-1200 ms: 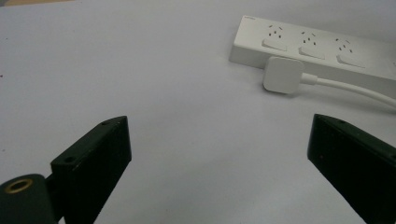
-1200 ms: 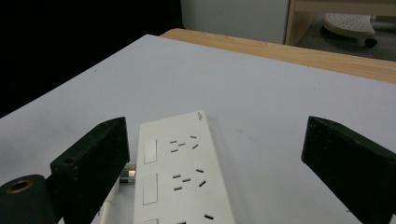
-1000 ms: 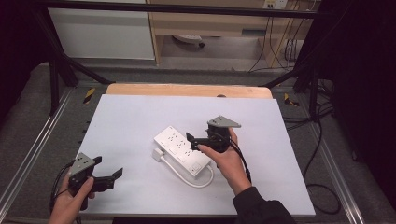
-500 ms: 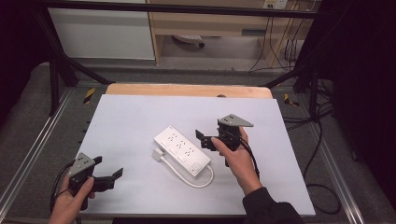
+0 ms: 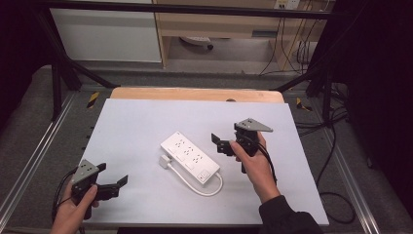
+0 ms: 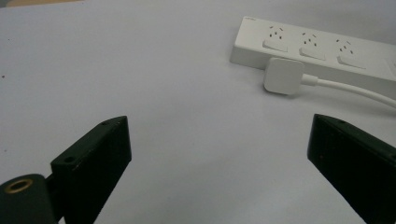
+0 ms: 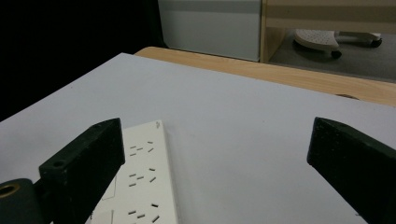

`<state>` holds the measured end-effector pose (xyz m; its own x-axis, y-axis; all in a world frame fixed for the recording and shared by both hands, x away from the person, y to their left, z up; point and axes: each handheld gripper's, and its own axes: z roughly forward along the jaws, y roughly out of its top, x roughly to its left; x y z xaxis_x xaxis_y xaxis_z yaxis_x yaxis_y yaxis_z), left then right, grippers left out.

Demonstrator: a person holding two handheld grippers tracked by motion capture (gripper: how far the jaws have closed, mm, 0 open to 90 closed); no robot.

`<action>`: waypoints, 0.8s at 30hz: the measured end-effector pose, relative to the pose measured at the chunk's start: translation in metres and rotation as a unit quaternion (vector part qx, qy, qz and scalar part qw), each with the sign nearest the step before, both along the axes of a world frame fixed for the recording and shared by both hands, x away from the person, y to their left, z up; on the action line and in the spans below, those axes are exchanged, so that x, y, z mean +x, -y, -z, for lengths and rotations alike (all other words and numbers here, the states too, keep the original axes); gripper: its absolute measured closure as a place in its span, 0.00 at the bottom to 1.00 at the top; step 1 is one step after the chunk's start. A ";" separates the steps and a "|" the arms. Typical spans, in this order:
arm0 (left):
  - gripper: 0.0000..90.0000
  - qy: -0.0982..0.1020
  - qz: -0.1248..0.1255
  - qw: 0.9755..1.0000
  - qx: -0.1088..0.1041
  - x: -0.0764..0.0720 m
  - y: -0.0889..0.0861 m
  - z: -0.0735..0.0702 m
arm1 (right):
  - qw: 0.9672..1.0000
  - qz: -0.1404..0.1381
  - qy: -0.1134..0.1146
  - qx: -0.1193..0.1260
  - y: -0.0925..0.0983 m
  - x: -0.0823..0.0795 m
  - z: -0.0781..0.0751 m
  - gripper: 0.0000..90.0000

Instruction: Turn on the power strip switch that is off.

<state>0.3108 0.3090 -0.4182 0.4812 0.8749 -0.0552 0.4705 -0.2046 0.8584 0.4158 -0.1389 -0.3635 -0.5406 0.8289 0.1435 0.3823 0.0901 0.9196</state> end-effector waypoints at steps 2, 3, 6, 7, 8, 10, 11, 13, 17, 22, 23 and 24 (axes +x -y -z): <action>0.07 0.000 0.000 1.000 0.000 0.000 0.000 0.000 | 1.000 0.003 0.001 0.001 0.004 0.000 -0.001 0.05; 0.07 0.000 0.000 1.000 0.000 0.000 0.000 0.000 | 1.000 0.003 0.001 0.001 0.004 0.000 -0.001 0.05; 0.07 0.000 -0.001 1.000 -0.001 0.000 0.000 0.000 | 1.000 0.009 0.002 0.002 0.009 0.000 -0.001 0.05; 0.07 -0.001 0.000 1.000 0.000 0.000 0.000 0.000 | 1.000 0.010 0.002 0.003 0.011 0.000 -0.002 0.05; 0.07 -0.001 -0.001 1.000 0.000 0.000 0.000 0.000 | 1.000 0.012 0.003 0.003 0.013 0.000 -0.002 0.05; 0.07 0.001 -0.001 1.000 0.000 0.000 0.000 0.000 | 1.000 0.014 0.003 0.005 0.017 -0.001 -0.003 0.05; 0.07 0.000 -0.001 1.000 0.000 0.000 0.000 0.000 | 1.000 0.015 0.004 0.005 0.019 -0.001 -0.003 0.06; 0.07 0.000 -0.001 1.000 0.000 0.000 0.000 0.000 | 1.000 0.016 0.004 0.004 0.023 -0.001 -0.002 0.06; 0.07 0.001 -0.002 1.000 -0.001 0.000 0.000 0.000 | 1.000 0.020 0.005 0.008 0.032 -0.003 -0.003 0.08; 0.07 0.002 -0.003 1.000 -0.005 0.000 0.000 0.000 | 1.000 0.028 0.008 0.007 0.044 -0.006 -0.002 0.08; 0.07 0.001 -0.003 1.000 -0.004 0.000 -0.001 0.000 | 1.000 0.029 0.008 0.009 0.046 -0.006 -0.002 0.08; 0.07 0.001 -0.004 1.000 -0.004 0.000 -0.001 0.000 | 0.999 0.030 0.007 0.009 0.048 -0.007 -0.002 0.08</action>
